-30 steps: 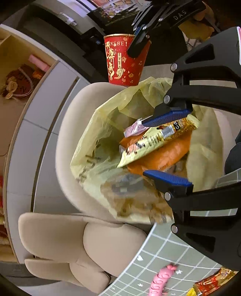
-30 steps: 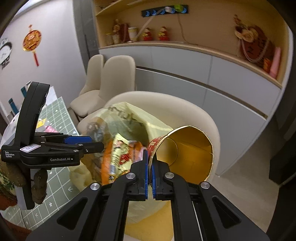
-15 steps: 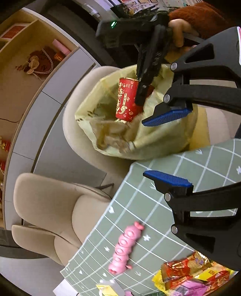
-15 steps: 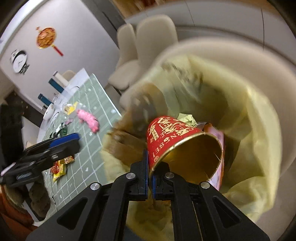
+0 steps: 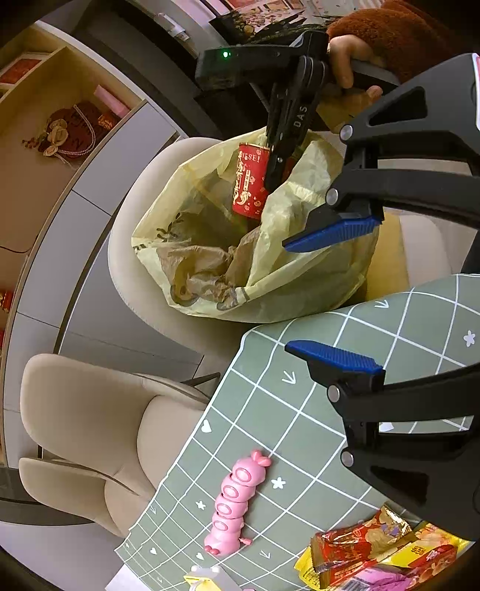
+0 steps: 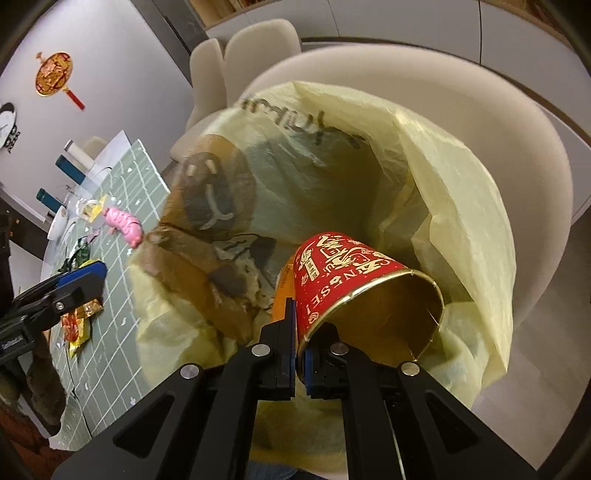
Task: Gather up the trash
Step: 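Move both tools back over the snack pile on the table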
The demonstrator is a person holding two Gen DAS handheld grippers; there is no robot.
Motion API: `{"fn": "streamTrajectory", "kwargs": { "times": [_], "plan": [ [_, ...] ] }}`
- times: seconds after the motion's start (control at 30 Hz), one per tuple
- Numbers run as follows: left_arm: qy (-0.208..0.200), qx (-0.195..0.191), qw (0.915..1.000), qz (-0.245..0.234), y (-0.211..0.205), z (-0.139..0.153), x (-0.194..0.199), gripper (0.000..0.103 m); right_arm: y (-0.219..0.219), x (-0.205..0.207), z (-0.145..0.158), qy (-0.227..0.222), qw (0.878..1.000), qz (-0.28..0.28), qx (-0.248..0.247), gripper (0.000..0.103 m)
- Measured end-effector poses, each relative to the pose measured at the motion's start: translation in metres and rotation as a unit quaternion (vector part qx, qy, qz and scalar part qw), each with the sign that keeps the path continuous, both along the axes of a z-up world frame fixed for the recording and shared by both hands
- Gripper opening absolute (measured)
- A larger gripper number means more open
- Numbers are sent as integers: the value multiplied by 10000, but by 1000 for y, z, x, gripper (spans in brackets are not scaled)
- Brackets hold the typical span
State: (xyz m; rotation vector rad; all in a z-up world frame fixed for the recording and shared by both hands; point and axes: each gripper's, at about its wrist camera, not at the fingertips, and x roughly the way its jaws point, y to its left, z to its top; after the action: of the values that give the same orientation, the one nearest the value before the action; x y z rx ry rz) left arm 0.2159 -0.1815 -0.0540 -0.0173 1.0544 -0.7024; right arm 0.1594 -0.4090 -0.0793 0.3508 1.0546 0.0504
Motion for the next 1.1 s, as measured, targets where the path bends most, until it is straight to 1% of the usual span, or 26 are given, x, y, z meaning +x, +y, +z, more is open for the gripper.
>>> {"fn": "streamTrajectory", "kwargs": {
  "times": [0.03, 0.1, 0.13, 0.17, 0.27, 0.4, 0.53, 0.67, 0.77, 0.87, 1.0, 1.1],
  "plan": [
    [-10, -7, 10000, 1, 2, 0, -3, 49, 2, -3, 3, -54, 10000, -8, -63, 8],
    [-7, -28, 10000, 25, 7, 0, -7, 52, 7, -10, 11, -139, 9995, -9, -276, 25],
    [13, -27, 10000, 63, 12, -1, -11, 52, 10, -11, 13, -168, 9994, -9, -300, 42],
    [36, -20, 9999, 98, 16, -3, -14, 52, 11, -15, 17, -239, 9992, -21, -312, 48],
    [70, 32, 9996, 254, 30, -6, -24, 52, 12, -29, 31, -437, 9984, -87, -347, 48],
    [56, 162, 9986, 505, 58, -12, -40, 52, 30, -42, 47, -752, 9964, -82, -395, 48],
    [40, 363, 9962, 793, 93, -20, -57, 52, 59, -54, 59, -1006, 9939, 182, -402, 48],
    [-11, 582, 9918, 1139, 135, -26, -72, 52, 104, -62, 65, -1239, 9893, 591, -494, 48],
    [-79, 743, 9872, 1410, 166, -28, -79, 52, 134, -61, 62, -1365, 9859, 847, -476, 48],
    [-116, 805, 9823, 1686, 195, -29, -84, 52, 155, -56, 53, -1363, 9847, 1002, -420, 48],
    [-250, 794, 9765, 1990, 227, -29, -85, 52, 173, -50, 37, -1298, 9849, 1115, -269, 48],
    [-331, 723, 9712, 2247, 251, -28, -81, 52, 186, -45, 25, -1232, 9839, 1273, -212, 52]
  ]
}}
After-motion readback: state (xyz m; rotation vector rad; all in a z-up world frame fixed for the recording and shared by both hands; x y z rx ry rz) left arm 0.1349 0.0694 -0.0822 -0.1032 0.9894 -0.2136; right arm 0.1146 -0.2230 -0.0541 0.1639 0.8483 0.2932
